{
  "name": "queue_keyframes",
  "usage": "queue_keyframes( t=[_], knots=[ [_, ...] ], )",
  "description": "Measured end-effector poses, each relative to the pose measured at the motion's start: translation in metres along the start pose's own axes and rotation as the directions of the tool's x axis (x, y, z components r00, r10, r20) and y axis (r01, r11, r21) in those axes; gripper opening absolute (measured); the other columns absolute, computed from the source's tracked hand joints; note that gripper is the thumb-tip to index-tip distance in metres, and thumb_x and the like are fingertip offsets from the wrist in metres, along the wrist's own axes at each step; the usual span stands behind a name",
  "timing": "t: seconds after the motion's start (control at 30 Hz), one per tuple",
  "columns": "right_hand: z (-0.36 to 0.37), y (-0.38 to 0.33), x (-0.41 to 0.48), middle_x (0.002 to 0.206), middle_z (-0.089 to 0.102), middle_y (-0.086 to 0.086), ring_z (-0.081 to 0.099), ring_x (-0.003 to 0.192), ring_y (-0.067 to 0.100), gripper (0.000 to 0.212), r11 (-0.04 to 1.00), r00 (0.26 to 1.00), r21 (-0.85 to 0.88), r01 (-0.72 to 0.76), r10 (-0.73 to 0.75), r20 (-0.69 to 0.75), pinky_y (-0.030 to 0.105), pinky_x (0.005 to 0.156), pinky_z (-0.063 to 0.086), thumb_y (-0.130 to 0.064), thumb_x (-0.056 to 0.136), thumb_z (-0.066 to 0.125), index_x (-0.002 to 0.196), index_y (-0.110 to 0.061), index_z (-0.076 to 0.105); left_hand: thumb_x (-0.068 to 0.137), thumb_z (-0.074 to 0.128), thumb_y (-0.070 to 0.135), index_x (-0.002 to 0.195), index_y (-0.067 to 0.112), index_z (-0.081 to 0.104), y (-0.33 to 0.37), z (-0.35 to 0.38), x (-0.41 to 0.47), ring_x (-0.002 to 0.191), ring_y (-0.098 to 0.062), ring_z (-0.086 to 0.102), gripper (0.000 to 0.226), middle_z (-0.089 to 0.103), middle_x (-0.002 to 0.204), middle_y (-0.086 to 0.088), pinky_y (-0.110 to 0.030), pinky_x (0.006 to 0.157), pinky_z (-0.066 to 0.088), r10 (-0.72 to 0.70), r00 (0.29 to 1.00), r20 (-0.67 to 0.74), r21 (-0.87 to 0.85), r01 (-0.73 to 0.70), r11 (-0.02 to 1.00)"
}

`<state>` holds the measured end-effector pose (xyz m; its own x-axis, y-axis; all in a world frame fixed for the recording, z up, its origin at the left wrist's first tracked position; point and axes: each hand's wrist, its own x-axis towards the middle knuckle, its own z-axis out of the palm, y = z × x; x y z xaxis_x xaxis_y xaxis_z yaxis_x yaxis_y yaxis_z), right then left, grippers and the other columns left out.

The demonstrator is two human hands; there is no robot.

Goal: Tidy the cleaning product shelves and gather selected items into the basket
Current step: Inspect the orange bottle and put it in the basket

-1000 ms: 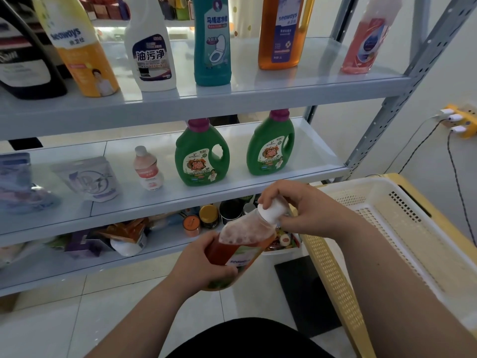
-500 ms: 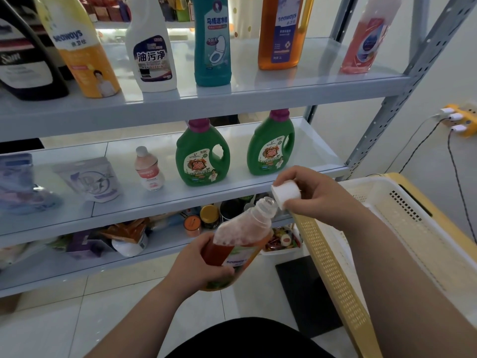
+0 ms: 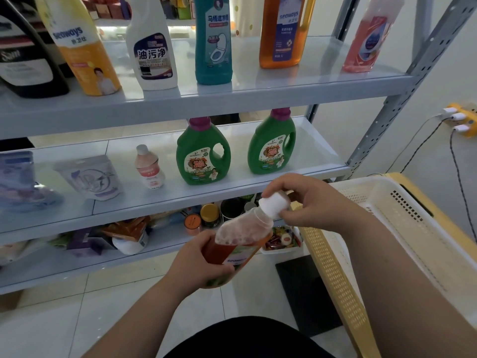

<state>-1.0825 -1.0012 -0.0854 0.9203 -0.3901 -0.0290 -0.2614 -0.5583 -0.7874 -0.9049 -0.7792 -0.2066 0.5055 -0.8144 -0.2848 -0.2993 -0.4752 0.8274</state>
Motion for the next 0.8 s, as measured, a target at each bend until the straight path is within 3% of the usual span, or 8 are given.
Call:
queue_keyframes(
  t=[0.13,0.2,0.3,0.37,0.47,0.53,0.7,0.8],
  knots=[
    [0.006,-0.002,0.004,0.113,0.065,-0.024,0.062,0.104,0.0,0.048,0.989,0.999,-0.146,-0.037,0.042,0.025,0.027,0.084,0.058,-0.022,0.077,0.081,0.109,-0.054,0.068,0.044,0.081,0.06,0.106,0.055,0.054,0.001,0.0,0.0,0.1,-0.001,0.061,0.068,0.065,0.109,0.025,-0.013,0.071,0.047,0.002,1.0,-0.008,0.027,-0.002,1.0],
    [0.008,-0.004,0.01,0.099,0.068,-0.02,0.064,0.092,0.002,0.023,0.966,0.994,-0.236,-0.108,0.107,-0.017,0.028,0.076,0.057,-0.045,0.081,0.078,0.103,-0.044,0.071,0.044,0.082,0.059,0.106,0.056,0.055,0.0,0.001,-0.001,0.099,-0.001,0.062,0.067,0.066,0.107,0.025,-0.015,0.072,0.05,0.009,1.0,-0.012,0.028,-0.008,1.0],
    [0.014,-0.003,0.016,0.097,0.067,-0.015,0.061,0.089,0.007,0.039,0.915,0.984,-0.361,-0.178,0.174,-0.045,0.03,0.072,0.05,-0.072,0.087,0.06,0.104,-0.037,0.069,0.043,0.081,0.061,0.105,0.055,0.056,0.001,0.0,-0.002,0.098,0.001,0.061,0.067,0.066,0.107,0.025,-0.015,0.072,0.05,0.004,1.0,-0.012,0.03,-0.004,1.0],
    [0.013,-0.004,0.012,0.125,0.057,-0.018,0.056,0.109,0.005,0.042,0.958,0.985,-0.243,-0.151,0.166,0.044,0.032,0.088,0.052,-0.059,0.091,0.062,0.132,-0.052,0.055,0.042,0.08,0.062,0.105,0.054,0.055,0.003,0.0,-0.002,0.099,0.001,0.061,0.068,0.065,0.108,0.025,-0.013,0.071,0.047,-0.013,1.0,-0.009,0.015,0.013,1.0],
    [0.01,-0.005,0.009,0.128,0.055,-0.024,0.056,0.112,-0.001,0.049,0.974,0.991,-0.2,-0.104,0.119,0.068,0.026,0.09,0.052,-0.034,0.089,0.068,0.131,-0.056,0.055,0.043,0.08,0.061,0.105,0.054,0.054,0.003,-0.001,-0.002,0.098,0.002,0.06,0.068,0.065,0.107,0.024,-0.011,0.068,0.044,-0.03,0.999,-0.024,0.014,0.031,0.999],
    [0.01,-0.005,0.015,0.112,0.065,-0.018,0.06,0.097,0.0,0.027,0.941,0.988,-0.304,-0.151,0.156,-0.008,0.03,0.083,0.054,-0.05,0.092,0.064,0.118,-0.045,0.064,0.043,0.079,0.062,0.104,0.056,0.053,0.003,-0.002,-0.003,0.096,0.004,0.059,0.066,0.064,0.106,0.026,-0.011,0.068,0.044,-0.022,0.999,-0.034,0.028,0.023,0.999],
    [0.013,-0.006,0.011,0.13,0.054,-0.022,0.055,0.111,0.0,0.046,0.968,0.99,-0.223,-0.118,0.131,0.043,0.027,0.089,0.05,-0.041,0.092,0.065,0.134,-0.055,0.054,0.042,0.079,0.062,0.109,0.052,0.056,0.004,0.0,-0.002,0.096,0.002,0.06,0.072,0.066,0.107,0.023,-0.012,0.068,0.045,-0.03,0.998,-0.047,0.022,0.031,0.999],
    [0.014,-0.008,0.015,0.112,0.065,-0.017,0.057,0.094,-0.002,0.035,0.912,0.985,-0.372,-0.172,0.16,-0.063,0.026,0.075,0.049,-0.06,0.093,0.054,0.122,-0.044,0.063,0.044,0.078,0.063,0.104,0.054,0.055,0.002,0.001,-0.001,0.095,0.003,0.06,0.066,0.065,0.104,0.026,-0.012,0.068,0.044,-0.015,0.999,-0.049,0.05,0.018,0.999]
  ],
)
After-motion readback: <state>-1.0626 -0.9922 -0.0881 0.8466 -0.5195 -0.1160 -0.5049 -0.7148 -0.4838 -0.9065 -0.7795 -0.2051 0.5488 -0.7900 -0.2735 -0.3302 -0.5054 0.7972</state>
